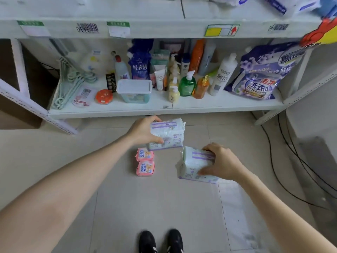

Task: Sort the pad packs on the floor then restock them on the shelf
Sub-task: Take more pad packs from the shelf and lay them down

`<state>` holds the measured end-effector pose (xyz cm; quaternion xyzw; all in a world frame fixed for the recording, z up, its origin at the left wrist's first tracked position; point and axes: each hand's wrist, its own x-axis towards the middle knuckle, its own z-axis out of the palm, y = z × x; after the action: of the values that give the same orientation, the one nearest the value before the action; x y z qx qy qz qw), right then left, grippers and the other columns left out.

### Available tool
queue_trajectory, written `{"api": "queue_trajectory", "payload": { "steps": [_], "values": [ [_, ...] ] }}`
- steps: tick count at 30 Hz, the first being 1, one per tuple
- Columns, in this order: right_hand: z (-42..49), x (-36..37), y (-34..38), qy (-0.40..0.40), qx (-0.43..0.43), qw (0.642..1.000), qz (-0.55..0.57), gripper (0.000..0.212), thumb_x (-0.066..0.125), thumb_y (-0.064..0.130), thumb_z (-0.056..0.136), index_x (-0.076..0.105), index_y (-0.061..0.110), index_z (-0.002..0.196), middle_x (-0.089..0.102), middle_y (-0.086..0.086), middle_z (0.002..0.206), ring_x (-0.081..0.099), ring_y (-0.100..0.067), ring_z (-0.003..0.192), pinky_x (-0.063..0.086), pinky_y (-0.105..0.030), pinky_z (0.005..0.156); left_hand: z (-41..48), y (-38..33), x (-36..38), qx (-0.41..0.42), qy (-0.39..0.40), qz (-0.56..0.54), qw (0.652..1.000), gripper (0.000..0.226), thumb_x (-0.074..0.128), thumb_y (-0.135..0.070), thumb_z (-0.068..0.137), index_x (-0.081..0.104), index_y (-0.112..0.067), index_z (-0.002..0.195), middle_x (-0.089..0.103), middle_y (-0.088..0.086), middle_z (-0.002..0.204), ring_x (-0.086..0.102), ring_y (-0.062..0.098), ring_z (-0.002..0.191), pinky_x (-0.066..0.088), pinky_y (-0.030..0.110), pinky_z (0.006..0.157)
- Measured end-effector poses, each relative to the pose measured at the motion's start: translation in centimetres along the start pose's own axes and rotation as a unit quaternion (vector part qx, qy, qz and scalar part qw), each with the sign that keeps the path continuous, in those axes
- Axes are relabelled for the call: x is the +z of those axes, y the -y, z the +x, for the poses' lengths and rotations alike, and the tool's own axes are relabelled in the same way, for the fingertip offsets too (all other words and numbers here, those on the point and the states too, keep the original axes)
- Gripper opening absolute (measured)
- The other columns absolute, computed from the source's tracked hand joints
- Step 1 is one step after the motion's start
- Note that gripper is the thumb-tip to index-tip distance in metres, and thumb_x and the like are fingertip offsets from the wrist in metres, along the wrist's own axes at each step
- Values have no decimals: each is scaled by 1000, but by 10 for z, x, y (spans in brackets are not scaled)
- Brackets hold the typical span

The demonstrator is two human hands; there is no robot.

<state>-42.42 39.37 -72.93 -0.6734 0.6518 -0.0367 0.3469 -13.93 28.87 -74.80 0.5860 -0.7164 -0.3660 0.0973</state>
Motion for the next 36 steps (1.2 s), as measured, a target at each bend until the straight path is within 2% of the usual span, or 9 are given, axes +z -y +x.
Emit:
{"api": "queue_trajectory", "payload": {
  "steps": [5, 8, 11, 14, 18, 28, 32, 36],
  "values": [
    [63, 84, -63, -3, -2, 1000, 8, 63, 85, 42, 51, 60, 28, 107, 56, 14, 97, 54, -13, 89, 51, -36, 77, 54, 70, 79, 5, 6, -3, 1000, 72, 92, -38, 50, 60, -27, 113, 65, -10, 103, 59, 13, 93, 39, 23, 72],
    [99, 131, -103, -9, -9, 1000, 21, 61, 86, 40, 52, 61, 26, 105, 56, 12, 94, 54, -13, 88, 49, -33, 76, 89, 112, 124, 12, 4, 10, 1000, 74, 91, -40, 51, 59, -27, 116, 64, -8, 111, 56, 15, 101, 43, 28, 82],
    [135, 177, -140, -7, -15, 1000, 22, 62, 86, 40, 52, 61, 24, 106, 56, 10, 95, 52, -13, 90, 49, -35, 79, 121, 152, 169, 10, 9, 14, 1000, 77, 91, -41, 52, 58, -25, 120, 63, -6, 117, 55, 16, 106, 46, 33, 89],
    [167, 220, -171, -6, -23, 1000, 13, 62, 84, 40, 53, 61, 24, 109, 55, 12, 94, 51, -14, 92, 49, -38, 80, 146, 189, 210, 16, 10, 25, 1000, 78, 91, -41, 53, 58, -25, 121, 63, -6, 117, 54, 17, 107, 46, 33, 89],
    [204, 269, -200, -9, -36, 999, 9, 61, 83, 40, 53, 61, 24, 107, 54, 14, 93, 50, -13, 89, 49, -34, 77, 174, 230, 254, 26, 10, 39, 999, 75, 91, -40, 53, 59, -25, 119, 64, -6, 115, 54, 18, 107, 45, 35, 91],
    [266, 338, -237, -35, -57, 998, -22, 62, 81, 41, 57, 59, 25, 113, 52, 15, 98, 45, -8, 92, 47, -30, 73, 219, 285, 314, 40, 17, 49, 998, 72, 91, -35, 56, 59, -24, 120, 63, -5, 118, 51, 18, 110, 43, 33, 92],
    [279, 360, -241, -39, -65, 997, -32, 67, 80, 45, 58, 56, 27, 118, 53, 14, 105, 45, -7, 97, 42, -27, 69, 230, 299, 323, 43, 66, 74, 994, 70, 90, -31, 58, 59, -24, 121, 61, -6, 118, 51, 17, 110, 44, 34, 93],
    [276, 385, -249, -50, -68, 996, -19, 76, 81, 47, 57, 53, 26, 125, 49, 13, 116, 47, -9, 109, 49, -31, 72, 237, 311, 321, 21, 117, 57, 991, 70, 89, -31, 60, 58, -27, 123, 59, -10, 119, 52, 12, 109, 44, 29, 91]
  ]
}}
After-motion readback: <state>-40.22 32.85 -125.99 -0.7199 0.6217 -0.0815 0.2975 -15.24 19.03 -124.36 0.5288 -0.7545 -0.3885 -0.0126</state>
